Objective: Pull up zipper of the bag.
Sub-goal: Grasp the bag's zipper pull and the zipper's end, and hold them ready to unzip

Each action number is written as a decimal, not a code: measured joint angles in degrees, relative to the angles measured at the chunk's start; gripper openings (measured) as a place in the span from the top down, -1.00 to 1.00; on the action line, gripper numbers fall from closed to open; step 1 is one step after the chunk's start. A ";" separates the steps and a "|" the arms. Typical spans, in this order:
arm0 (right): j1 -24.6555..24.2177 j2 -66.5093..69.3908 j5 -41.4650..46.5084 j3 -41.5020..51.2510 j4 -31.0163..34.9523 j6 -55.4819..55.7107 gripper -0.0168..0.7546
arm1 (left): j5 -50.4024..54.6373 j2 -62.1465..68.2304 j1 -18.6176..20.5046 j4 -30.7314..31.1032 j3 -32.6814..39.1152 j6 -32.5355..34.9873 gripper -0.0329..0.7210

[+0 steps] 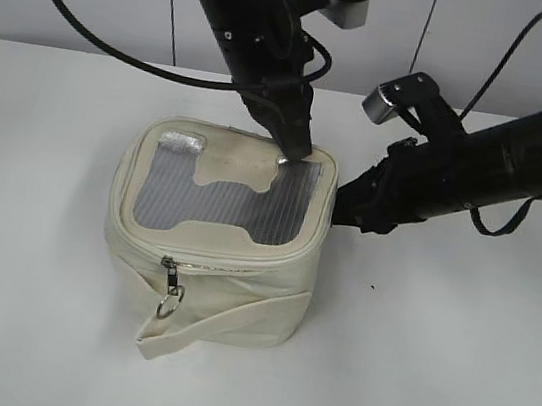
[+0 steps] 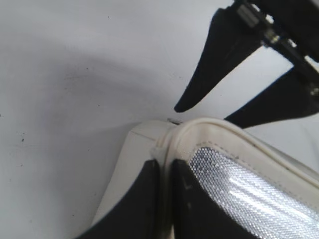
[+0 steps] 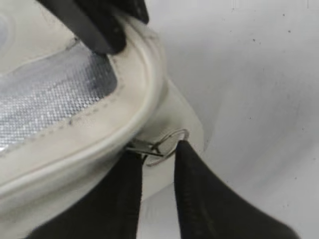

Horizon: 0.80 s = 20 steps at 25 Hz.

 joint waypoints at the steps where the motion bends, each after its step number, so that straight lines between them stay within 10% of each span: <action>1: 0.00 0.13 0.31 -0.40 0.13 -0.14 0.42 | 0.00 -0.02 0.00 0.00 0.00 0.00 0.79; 5: 0.00 0.25 2.93 -0.56 -1.40 1.09 0.91 | 0.05 -0.06 0.00 0.00 0.00 0.00 0.79; 20: -0.02 -5.10 11.34 -1.23 -20.91 26.82 0.93 | 0.34 -0.14 -0.11 0.00 0.06 0.00 0.79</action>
